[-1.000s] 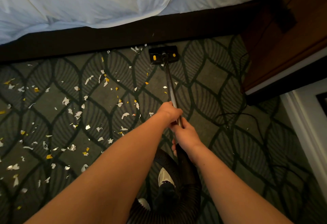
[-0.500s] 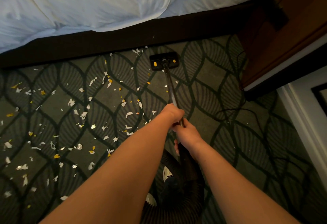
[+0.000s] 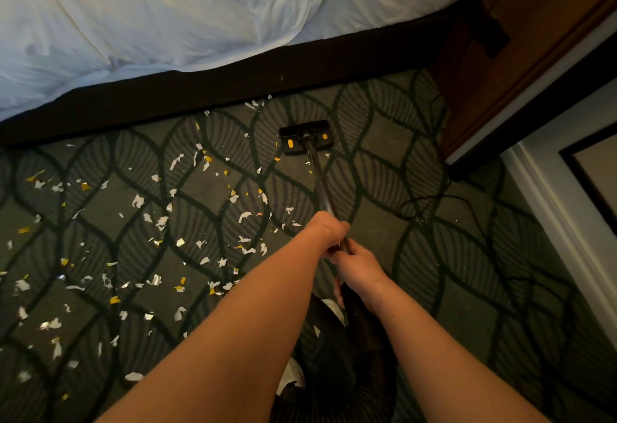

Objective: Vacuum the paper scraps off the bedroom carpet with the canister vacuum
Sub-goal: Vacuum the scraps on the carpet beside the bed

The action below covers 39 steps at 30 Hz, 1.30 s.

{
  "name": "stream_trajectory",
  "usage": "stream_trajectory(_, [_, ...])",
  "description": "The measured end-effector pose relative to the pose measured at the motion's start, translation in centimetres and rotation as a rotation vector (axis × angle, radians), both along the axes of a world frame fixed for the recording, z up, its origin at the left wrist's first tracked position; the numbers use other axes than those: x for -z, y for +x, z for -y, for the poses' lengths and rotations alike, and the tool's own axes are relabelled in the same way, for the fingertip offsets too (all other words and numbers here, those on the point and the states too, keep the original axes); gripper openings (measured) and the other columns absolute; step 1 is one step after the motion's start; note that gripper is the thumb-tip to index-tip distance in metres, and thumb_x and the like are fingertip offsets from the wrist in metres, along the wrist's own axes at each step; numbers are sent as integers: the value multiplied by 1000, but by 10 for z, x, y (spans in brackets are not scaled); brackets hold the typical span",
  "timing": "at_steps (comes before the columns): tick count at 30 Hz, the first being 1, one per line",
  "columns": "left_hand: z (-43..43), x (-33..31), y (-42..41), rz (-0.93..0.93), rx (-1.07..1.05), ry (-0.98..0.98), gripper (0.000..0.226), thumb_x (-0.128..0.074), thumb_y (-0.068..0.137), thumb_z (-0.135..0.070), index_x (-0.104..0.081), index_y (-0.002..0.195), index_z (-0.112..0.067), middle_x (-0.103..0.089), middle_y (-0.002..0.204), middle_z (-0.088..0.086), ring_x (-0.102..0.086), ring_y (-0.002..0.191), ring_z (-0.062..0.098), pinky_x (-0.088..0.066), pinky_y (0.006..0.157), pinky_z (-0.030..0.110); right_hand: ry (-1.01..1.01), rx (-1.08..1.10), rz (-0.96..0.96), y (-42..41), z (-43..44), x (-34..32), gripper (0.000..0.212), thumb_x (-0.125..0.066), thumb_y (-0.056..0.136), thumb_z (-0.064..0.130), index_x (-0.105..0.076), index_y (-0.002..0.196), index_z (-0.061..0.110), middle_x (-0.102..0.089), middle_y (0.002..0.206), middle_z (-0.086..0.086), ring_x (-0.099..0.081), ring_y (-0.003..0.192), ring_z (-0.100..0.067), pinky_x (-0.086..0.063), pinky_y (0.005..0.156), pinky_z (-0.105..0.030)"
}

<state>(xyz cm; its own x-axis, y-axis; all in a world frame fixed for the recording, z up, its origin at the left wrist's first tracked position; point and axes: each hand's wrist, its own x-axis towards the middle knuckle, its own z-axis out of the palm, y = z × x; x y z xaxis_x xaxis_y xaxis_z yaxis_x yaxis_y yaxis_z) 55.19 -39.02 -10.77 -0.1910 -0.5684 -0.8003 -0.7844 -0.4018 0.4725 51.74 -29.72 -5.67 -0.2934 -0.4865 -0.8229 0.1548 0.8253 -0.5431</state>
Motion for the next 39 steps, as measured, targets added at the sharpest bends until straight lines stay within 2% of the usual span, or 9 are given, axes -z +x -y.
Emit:
stream_trajectory(5, [-25, -2, 6, -2, 8, 9, 40, -56, 88, -21, -57, 121, 2, -64, 115, 18, -63, 105, 32, -51, 87, 34, -5, 11, 15, 7, -28, -6, 14, -51, 98, 21, -57, 111, 21, -49, 58, -12, -45, 37, -21, -38, 36, -24])
stream_trajectory(16, [-78, -10, 1, -15, -35, 47, 37, -57, 88, -22, -57, 117, 2, -64, 112, 18, -64, 102, 32, -51, 83, 34, 71, 34, 49, 1, -79, -17, 10, -52, 96, 25, -56, 104, 29, -49, 61, -11, -47, 45, -22, -40, 43, -26])
stream_trajectory(20, [-97, -17, -1, -49, -76, 89, 39, -60, 87, -24, -56, 120, -2, -65, 109, 16, -65, 97, 30, -55, 85, 37, 115, -52, 48, -6, -94, -22, 12, -55, 96, 29, -56, 99, 17, -49, 54, -11, -46, 38, -22, -40, 41, -25])
stream_trajectory(22, [-105, -19, -2, -60, -112, 90, 48, -63, 85, -27, -51, 124, -2, -64, 105, 14, -65, 85, 26, -57, 67, 35, 180, -127, 33, -10, -100, -21, 19, -61, 91, 22, -56, 83, 6, -50, 46, -11, -47, 37, -23, -42, 46, -28])
stream_trajectory(25, [-117, -20, 0, -45, -199, 148, 58, -63, 85, -26, -37, 130, -1, -58, 87, 11, -57, 61, 20, -43, 39, 24, 281, -250, 2, -9, -107, -19, 8, -62, 83, 2, -58, 77, -1, -52, 45, -12, -50, 40, -23, -46, 53, -32])
stream_trajectory(27, [-124, -15, 4, -30, -212, 161, 62, -66, 84, -28, -38, 132, 1, -59, 89, 12, -57, 62, 20, -42, 42, 25, 301, -293, 18, -4, -112, -19, 6, -59, 81, -5, -57, 76, -2, -51, 48, -13, -50, 38, -22, -45, 45, -25])
stream_trajectory(29, [-131, -9, 10, -24, -202, 141, 64, -68, 85, -29, -38, 134, -1, -61, 108, 15, -63, 79, 26, -45, 49, 29, 309, -307, 45, 3, -115, -21, 10, -55, 82, -9, -56, 75, -2, -49, 45, -12, -48, 33, -20, -42, 38, -20])
stream_trajectory(33, [-139, -7, 31, -29, -200, 126, 54, -62, 88, -24, -42, 134, -3, -60, 120, 19, -62, 102, 30, -54, 85, 40, 323, -256, 86, 28, -118, -21, 12, -51, 80, -12, -56, 76, -3, -50, 49, -13, -50, 36, -23, -46, 44, -26])
stream_trajectory(39, [-145, -10, 71, -35, -175, 85, 46, -58, 91, -20, -45, 131, -3, -58, 123, 17, -58, 111, 31, -48, 91, 36, 303, -204, 138, 73, -123, -23, 17, -47, 78, -13, -54, 68, -1, -51, 54, -15, -51, 43, -25, -47, 53, -32])
